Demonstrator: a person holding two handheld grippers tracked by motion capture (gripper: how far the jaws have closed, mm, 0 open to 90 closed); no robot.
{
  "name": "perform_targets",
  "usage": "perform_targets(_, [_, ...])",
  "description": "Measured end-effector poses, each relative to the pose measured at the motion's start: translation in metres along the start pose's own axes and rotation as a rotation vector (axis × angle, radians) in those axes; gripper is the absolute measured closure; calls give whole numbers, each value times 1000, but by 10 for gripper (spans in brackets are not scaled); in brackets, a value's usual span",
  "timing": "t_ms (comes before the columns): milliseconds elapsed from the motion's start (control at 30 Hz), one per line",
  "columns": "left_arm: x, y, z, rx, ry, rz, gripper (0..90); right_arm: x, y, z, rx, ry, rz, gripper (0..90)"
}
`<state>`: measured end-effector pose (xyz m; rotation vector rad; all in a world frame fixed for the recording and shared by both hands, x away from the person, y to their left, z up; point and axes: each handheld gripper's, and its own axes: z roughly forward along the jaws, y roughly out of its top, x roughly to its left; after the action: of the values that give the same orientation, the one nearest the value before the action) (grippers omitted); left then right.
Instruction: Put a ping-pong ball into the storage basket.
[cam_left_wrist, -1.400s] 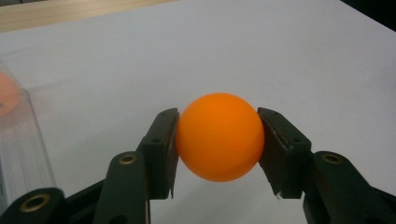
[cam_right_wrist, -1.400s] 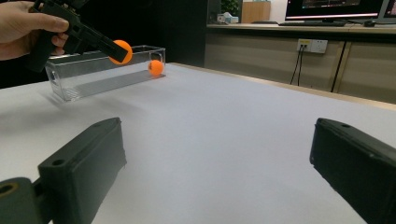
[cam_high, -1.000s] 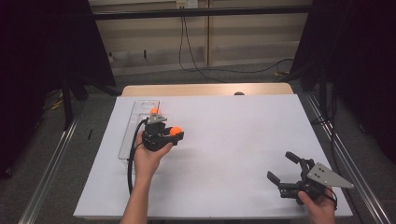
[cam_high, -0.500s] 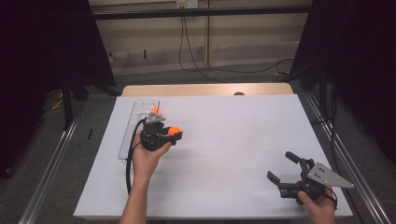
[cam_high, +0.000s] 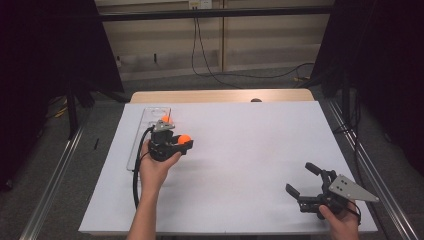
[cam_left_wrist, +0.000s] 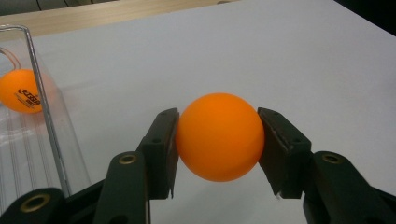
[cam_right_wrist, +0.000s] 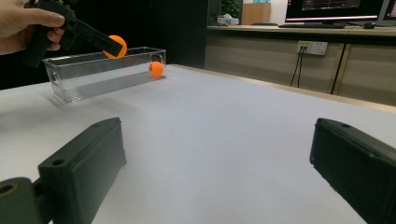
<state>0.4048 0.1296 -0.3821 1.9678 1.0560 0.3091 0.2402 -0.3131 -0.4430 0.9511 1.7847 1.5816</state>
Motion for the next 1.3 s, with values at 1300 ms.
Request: perform_targets(1300, [11,-1,-13,-6,45,-14,509,1,0,0,-3,2,-1,28])
